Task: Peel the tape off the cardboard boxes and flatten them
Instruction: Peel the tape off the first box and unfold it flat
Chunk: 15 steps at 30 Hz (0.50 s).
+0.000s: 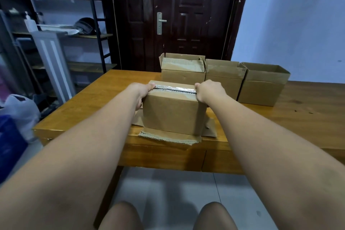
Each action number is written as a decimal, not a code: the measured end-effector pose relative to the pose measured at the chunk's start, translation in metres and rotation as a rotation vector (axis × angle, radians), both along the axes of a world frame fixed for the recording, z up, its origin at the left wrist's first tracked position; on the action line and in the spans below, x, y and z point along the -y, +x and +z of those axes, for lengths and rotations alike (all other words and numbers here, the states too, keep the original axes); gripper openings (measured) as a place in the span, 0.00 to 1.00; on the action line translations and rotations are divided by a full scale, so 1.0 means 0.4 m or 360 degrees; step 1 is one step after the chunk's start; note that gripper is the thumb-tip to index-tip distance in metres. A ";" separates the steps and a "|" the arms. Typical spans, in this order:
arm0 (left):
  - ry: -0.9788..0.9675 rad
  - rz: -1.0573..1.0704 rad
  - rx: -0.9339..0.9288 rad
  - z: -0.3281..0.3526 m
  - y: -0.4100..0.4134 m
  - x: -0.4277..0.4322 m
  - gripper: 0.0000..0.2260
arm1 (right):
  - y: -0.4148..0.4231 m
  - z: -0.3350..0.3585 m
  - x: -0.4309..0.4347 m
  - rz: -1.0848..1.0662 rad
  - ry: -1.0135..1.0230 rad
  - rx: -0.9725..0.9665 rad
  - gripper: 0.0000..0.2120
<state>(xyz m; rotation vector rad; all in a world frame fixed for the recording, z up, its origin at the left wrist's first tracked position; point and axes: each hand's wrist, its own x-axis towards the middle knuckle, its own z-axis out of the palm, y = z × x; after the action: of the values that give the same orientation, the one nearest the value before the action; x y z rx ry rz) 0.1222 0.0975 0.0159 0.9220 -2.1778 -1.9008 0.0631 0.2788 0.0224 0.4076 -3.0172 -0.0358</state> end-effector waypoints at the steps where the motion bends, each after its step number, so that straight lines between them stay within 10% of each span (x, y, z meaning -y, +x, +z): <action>1: 0.0009 -0.0008 -0.0002 0.001 -0.001 -0.002 0.23 | 0.001 0.001 0.001 -0.0007 0.0012 -0.0010 0.21; 15: 0.0211 -0.0016 0.0056 -0.004 0.005 0.009 0.16 | -0.027 -0.015 0.006 -0.0113 -0.0094 -0.0035 0.18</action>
<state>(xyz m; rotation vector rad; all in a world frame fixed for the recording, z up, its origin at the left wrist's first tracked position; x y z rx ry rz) 0.1240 0.0938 0.0142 0.9744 -2.1003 -2.0703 0.0525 0.2764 0.0162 0.2925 -3.0018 0.0435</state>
